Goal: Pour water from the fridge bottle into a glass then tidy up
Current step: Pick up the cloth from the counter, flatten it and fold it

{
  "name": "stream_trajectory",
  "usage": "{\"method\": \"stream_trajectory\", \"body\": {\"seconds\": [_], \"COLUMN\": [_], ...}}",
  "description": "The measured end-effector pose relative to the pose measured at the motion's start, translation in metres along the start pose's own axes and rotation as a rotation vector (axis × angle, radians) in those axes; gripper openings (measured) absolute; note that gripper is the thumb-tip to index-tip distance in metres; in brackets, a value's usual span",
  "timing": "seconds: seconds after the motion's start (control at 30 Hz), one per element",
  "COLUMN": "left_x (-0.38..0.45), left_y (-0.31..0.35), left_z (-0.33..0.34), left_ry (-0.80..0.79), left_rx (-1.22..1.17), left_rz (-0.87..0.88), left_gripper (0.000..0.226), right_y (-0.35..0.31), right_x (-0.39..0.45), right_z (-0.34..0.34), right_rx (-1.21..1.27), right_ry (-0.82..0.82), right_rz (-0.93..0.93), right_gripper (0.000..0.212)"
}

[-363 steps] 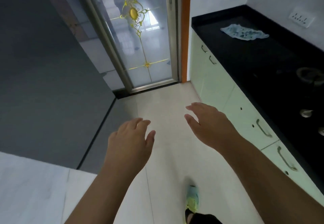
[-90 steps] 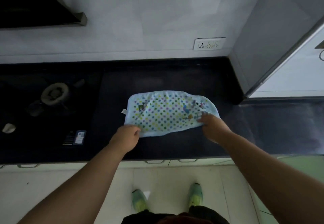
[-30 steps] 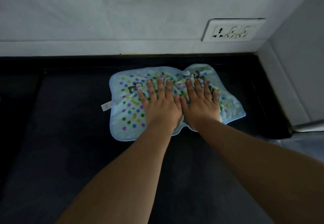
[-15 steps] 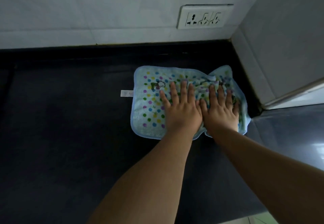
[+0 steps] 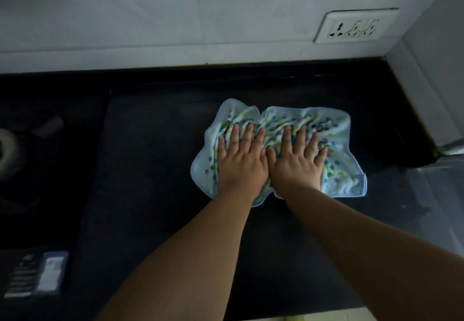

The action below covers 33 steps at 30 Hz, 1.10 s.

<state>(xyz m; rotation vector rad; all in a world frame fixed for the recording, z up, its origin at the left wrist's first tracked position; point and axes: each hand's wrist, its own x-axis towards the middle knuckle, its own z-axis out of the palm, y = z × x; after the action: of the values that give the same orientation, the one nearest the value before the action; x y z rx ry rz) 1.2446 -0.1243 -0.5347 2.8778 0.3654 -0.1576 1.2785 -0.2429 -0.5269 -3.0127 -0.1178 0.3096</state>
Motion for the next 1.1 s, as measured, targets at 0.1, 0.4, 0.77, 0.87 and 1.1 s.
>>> {"method": "stream_trajectory", "body": {"seconds": [0.1, 0.4, 0.77, 0.87, 1.1], "left_x": [-0.021, -0.083, -0.135, -0.147, -0.146], "left_y": [-0.059, -0.139, -0.083, -0.047, 0.041], "left_z": [-0.014, -0.022, 0.002, 0.008, 0.024], "left_ry": [0.001, 0.029, 0.054, 0.033, -0.017], "left_rx": [0.031, 0.05, 0.064, 0.056, 0.006], "left_rz": [-0.076, -0.282, -0.339, -0.288, -0.072], "left_gripper": [0.059, 0.061, 0.072, 0.075, 0.067], "right_y": [-0.056, -0.131, -0.068, -0.027, 0.067], "right_x": [-0.02, -0.074, -0.114, -0.117, -0.122], "right_z": [0.01, 0.027, 0.027, 0.021, 0.013], "right_rx": [-0.008, -0.015, 0.038, 0.012, 0.021], "right_ry": [-0.019, -0.081, -0.105, -0.094, -0.03], "right_rz": [-0.107, -0.314, -0.439, -0.452, -0.191], "right_gripper": [0.077, 0.075, 0.069, 0.07, 0.076]}}
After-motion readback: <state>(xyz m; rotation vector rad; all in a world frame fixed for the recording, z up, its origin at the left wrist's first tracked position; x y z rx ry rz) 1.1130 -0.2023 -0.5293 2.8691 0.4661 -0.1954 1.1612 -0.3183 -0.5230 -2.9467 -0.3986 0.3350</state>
